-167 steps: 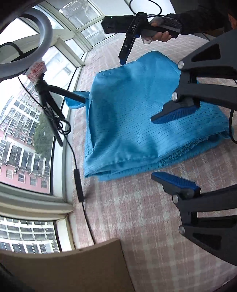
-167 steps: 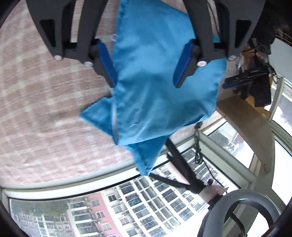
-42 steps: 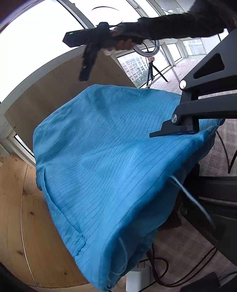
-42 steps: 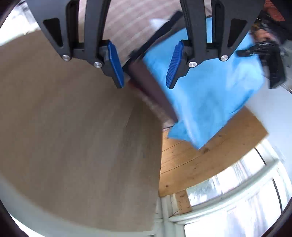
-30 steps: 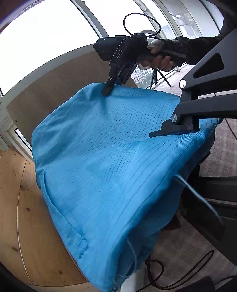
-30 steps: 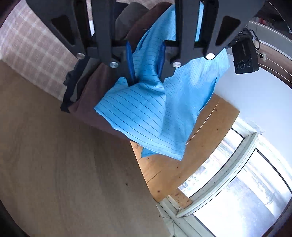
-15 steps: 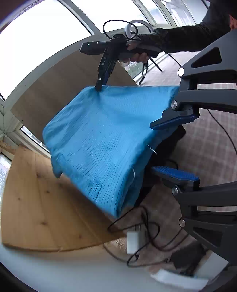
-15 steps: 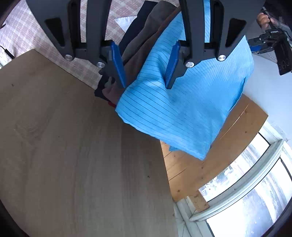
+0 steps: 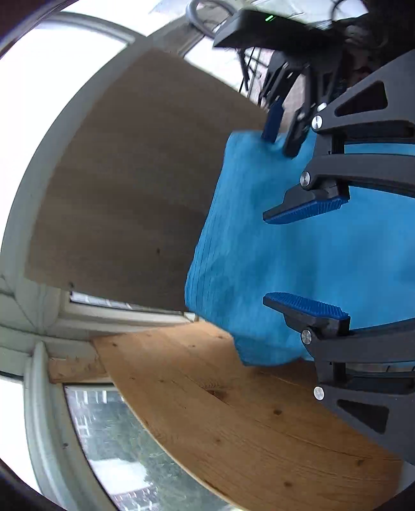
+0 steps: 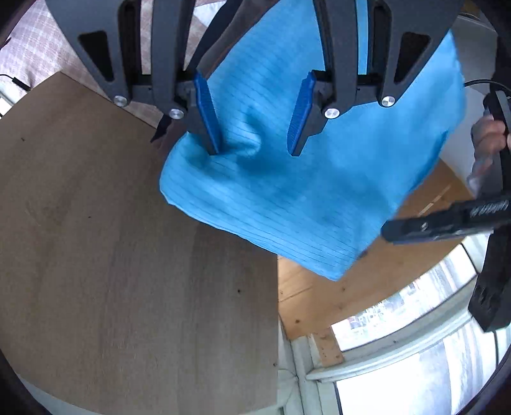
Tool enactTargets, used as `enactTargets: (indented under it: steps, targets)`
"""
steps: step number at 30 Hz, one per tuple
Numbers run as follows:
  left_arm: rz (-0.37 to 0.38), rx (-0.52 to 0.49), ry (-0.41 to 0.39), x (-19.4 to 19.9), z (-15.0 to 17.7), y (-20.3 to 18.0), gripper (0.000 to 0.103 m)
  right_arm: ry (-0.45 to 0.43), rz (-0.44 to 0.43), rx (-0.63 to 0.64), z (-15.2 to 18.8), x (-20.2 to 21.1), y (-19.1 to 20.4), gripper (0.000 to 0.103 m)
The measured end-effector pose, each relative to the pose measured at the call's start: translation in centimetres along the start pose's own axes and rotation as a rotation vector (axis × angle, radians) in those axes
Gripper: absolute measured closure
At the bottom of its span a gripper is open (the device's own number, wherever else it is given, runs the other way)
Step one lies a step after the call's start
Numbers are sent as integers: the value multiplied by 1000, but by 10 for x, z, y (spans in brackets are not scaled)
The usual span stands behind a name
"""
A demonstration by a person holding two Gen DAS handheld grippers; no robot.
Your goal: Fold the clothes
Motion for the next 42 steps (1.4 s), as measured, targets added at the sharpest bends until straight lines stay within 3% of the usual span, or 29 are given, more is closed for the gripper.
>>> enactTargets:
  steps: [4,8,14,18,19,20,22,24,27,29,33,37,40,42]
  targets:
    - [-56,52,102,-72,-22,26,61,52,56,23,-6,-37,-9,62]
    - [-81,42,125,-97,-23,34,59,88,64,39,-15,-56,-19,62]
    - [-12,-14,71,-21,15,23,62,92,26,24,-18,-25,-22,60]
    - [34,-51,35,30,40,15,60,16,19,13,-23,16,-10,58]
    - [46,-60,26,42,46,14,60,-1,11,27,-27,21,-3,53]
    - [57,-69,18,55,52,12,60,-9,6,50,-31,20,4,44]
    - [81,-88,0,80,65,8,59,1,27,96,-41,5,16,43]
    - [96,-101,30,81,87,4,59,38,65,132,-45,-17,24,43]
    - [42,-79,106,60,119,8,61,151,148,125,-42,-65,19,43]
    - [12,-48,98,66,128,13,66,154,160,92,-41,-69,12,43]
    - [28,20,-37,122,128,21,58,55,121,35,-42,-9,8,43]
    - [23,-2,-52,137,141,17,49,-97,-27,-37,-23,72,14,43]
    - [19,-18,-63,148,151,15,49,-114,-88,-23,13,102,42,43]
    - [17,-28,-71,155,157,13,49,-66,-91,39,41,101,66,43]
Point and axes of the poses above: each gripper's, at about its wrist camera, not at the fingertips, and x roughly against the way its jaws point, y to its left, z to its underside, the point moved 1 cm from there along -x, roughly the way its jaws point, and after that the axes turned 6 degrees about x, right-handed, at the moved point
